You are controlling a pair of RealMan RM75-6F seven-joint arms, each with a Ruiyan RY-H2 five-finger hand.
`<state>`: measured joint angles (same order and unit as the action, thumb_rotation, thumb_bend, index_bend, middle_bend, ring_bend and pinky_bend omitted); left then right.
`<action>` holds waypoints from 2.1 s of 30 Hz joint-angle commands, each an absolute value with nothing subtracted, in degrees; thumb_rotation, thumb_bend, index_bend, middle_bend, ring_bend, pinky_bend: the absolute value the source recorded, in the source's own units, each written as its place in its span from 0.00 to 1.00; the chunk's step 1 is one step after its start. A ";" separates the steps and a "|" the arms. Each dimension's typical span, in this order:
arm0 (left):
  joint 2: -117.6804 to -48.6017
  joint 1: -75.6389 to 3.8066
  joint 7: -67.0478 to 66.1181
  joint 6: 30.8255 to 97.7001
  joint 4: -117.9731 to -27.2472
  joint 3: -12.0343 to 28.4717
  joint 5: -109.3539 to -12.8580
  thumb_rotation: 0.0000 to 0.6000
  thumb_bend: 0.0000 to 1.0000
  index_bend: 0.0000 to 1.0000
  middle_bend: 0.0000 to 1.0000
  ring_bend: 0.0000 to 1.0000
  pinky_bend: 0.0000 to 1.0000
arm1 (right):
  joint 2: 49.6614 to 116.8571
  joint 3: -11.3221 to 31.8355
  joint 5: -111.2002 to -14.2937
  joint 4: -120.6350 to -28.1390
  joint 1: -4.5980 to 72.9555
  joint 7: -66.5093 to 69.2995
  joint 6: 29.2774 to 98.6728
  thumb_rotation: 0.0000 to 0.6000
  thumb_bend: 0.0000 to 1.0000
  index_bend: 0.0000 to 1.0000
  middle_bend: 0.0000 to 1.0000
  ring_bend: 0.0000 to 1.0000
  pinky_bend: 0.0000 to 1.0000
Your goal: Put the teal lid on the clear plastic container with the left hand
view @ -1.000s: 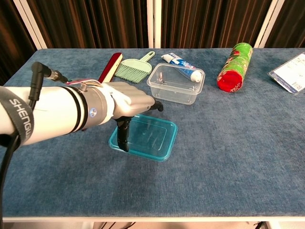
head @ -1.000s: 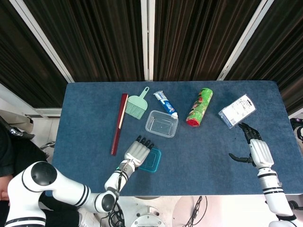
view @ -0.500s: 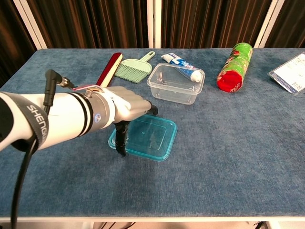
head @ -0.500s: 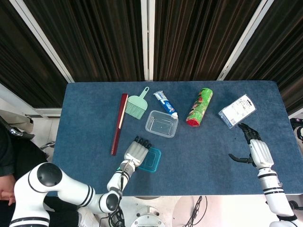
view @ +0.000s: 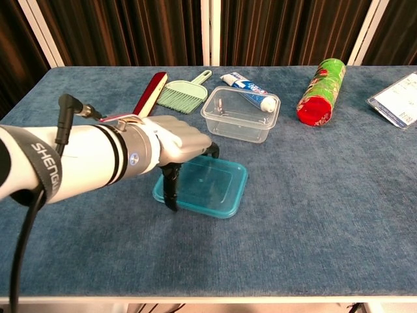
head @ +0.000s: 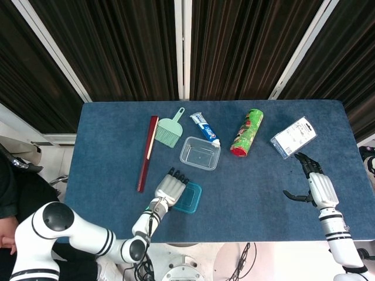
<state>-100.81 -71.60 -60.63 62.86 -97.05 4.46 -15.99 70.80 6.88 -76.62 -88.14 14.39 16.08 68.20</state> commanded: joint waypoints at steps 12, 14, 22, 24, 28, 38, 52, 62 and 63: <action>-88.72 -68.84 -55.54 62.84 -102.95 3.53 -31.88 0.51 0.35 0.28 0.23 0.12 0.11 | 69.34 7.34 -76.97 -89.24 14.02 15.91 69.49 1.00 0.08 0.00 0.00 0.00 0.00; -87.26 -68.90 -55.15 62.31 -102.74 3.56 -34.23 0.52 0.35 0.28 0.23 0.11 0.11 | 68.72 7.56 -77.05 -89.66 13.89 15.97 69.92 1.00 0.08 0.00 0.00 0.00 0.00; -83.01 -70.85 -53.97 56.28 -96.68 2.80 -45.49 0.61 0.32 0.26 0.22 0.11 0.09 | 64.45 8.94 -76.81 -92.59 12.95 16.91 72.08 1.00 0.08 0.00 0.00 0.00 0.00; -82.85 -71.68 -52.89 53.87 -94.16 3.22 -47.01 0.63 0.32 0.25 0.22 0.10 0.08 | 63.16 9.23 -76.78 -93.55 12.70 17.13 72.49 1.00 0.08 0.00 0.00 0.00 0.00; -83.44 -73.66 -49.19 47.49 -87.44 4.00 -50.60 0.64 0.32 0.23 0.21 0.08 0.07 | 60.20 9.64 -76.55 -95.87 11.95 17.52 73.33 1.00 0.08 0.00 0.00 0.00 0.00; -87.00 -77.52 -41.86 35.94 -73.47 4.54 -55.81 0.73 0.32 0.23 0.19 0.06 0.05 | 59.11 9.12 -74.83 -97.46 11.11 17.05 72.67 1.00 0.08 0.00 0.00 0.00 0.00; -91.52 -85.08 -37.39 24.48 -64.02 4.95 -44.60 0.90 0.32 0.22 0.17 0.04 0.04 | 60.33 8.93 -73.81 -97.37 11.81 16.55 70.66 1.00 0.08 0.00 0.00 0.00 0.00; -94.33 -92.34 -38.44 27.06 -63.58 1.24 -26.46 0.79 0.31 0.22 0.17 0.04 0.04 | 60.93 8.94 -73.70 -96.95 12.15 16.65 69.99 1.00 0.08 0.00 0.00 0.00 0.00; -94.65 -93.02 -38.83 27.62 -63.65 0.71 -24.89 0.78 0.31 0.22 0.17 0.04 0.04 | 61.00 8.92 -73.74 -96.87 12.15 16.75 69.98 1.00 0.08 0.00 0.00 0.00 0.00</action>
<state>-93.48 -90.53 -38.11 26.26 -63.57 2.33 -29.03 60.99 8.93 -73.73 -96.88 12.14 16.74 69.99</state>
